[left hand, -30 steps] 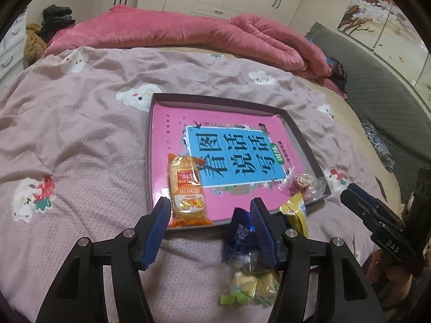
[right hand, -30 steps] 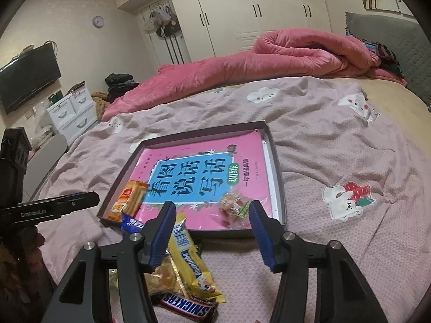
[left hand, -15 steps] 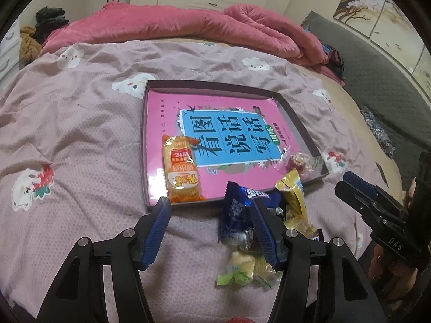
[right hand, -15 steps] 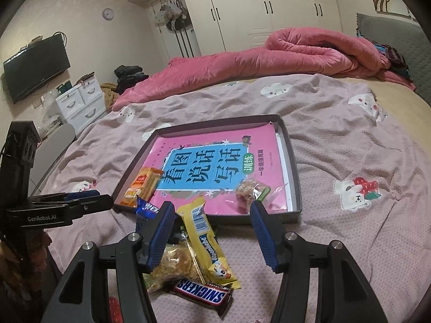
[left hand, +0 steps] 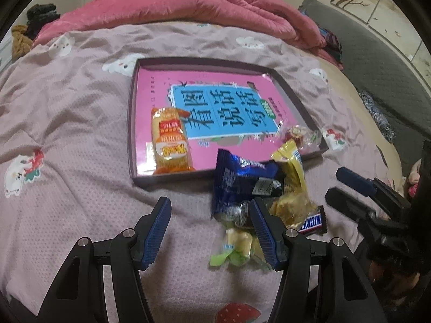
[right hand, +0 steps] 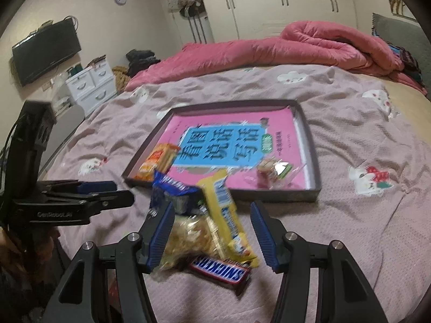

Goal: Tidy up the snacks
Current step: 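Close the left gripper on the dark chocolate cake while the right gripper grasps the pastry bag, then carry the chocolate cake and pastry bag over the tray onto the book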

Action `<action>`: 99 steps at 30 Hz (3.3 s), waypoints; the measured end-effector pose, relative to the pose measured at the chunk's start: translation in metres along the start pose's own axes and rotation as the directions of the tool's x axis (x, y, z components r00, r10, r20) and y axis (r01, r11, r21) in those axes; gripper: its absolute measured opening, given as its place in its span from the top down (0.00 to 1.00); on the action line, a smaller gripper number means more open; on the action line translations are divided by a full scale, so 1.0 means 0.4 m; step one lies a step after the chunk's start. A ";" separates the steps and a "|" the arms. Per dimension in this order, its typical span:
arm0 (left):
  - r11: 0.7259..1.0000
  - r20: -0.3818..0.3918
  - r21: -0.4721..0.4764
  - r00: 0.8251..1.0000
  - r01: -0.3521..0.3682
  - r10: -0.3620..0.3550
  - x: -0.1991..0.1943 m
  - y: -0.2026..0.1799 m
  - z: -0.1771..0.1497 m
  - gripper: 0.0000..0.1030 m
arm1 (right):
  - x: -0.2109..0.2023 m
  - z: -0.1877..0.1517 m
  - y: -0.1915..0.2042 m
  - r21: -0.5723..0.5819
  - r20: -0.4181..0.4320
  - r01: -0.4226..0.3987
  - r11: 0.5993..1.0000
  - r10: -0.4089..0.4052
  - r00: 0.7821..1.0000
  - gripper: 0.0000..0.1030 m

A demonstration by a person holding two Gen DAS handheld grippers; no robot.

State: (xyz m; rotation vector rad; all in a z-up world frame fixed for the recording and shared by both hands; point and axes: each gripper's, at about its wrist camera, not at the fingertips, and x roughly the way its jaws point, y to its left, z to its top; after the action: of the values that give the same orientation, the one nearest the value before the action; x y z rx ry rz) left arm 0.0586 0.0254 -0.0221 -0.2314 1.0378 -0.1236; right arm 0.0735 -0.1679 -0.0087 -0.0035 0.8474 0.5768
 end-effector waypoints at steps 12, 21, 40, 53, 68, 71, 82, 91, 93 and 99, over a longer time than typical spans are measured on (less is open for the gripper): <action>1.000 -0.033 -0.005 0.999 0.030 -0.030 0.028 -0.002 -0.013 0.39 | 0.059 -0.041 0.073 -0.088 -0.075 -0.001 0.996 -0.006 0.997 0.44; 0.998 -0.064 -0.006 0.996 0.060 -0.061 0.054 -0.014 -0.023 0.39 | 0.098 -0.052 0.090 -0.117 -0.105 0.040 0.992 -0.052 0.993 0.43; 0.995 -0.103 -0.014 0.989 0.102 -0.103 0.087 -0.027 -0.025 0.39 | 0.060 -0.049 0.057 -0.087 -0.092 0.032 0.996 -0.040 0.995 0.61; 0.993 -0.125 0.059 0.988 0.102 -0.094 0.133 -0.080 -0.021 0.49 | 0.030 -0.058 0.041 -0.081 -0.084 0.053 0.995 -0.059 0.995 0.63; 0.990 -0.098 0.046 0.987 0.134 -0.129 0.111 -0.058 -0.020 0.64 | 0.038 -0.061 0.004 -0.001 -0.092 0.016 1.000 -0.016 0.996 0.63; 0.991 -0.091 0.035 0.988 0.132 -0.129 0.105 -0.052 -0.018 0.64 | 0.042 -0.060 0.007 -0.002 -0.100 0.010 1.000 -0.011 0.995 0.61; 0.990 -0.075 0.013 0.987 0.140 -0.139 0.089 -0.035 -0.015 0.64 | 0.070 -0.063 0.046 -0.071 -0.121 0.054 0.996 -0.062 0.991 0.42; 0.990 -0.076 0.004 0.987 0.142 -0.142 0.088 -0.033 -0.017 0.64 | 0.107 -0.068 0.071 -0.137 -0.141 0.086 0.987 -0.105 0.984 0.37; 0.990 -0.076 0.004 0.987 0.143 -0.142 0.087 -0.033 -0.016 0.64 | 0.119 -0.069 0.074 -0.147 -0.158 0.093 0.985 -0.116 0.981 0.35; 0.990 -0.068 0.004 0.988 0.142 -0.141 0.080 -0.033 -0.014 0.64 | 0.112 -0.067 0.047 -0.100 -0.142 0.093 0.991 -0.107 0.984 0.51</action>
State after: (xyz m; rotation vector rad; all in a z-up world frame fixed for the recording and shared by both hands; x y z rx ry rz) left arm 0.0699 0.0052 -0.0484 -0.2949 1.0879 -0.2660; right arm 0.0690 -0.1365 -0.0542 -0.1747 0.9578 0.5250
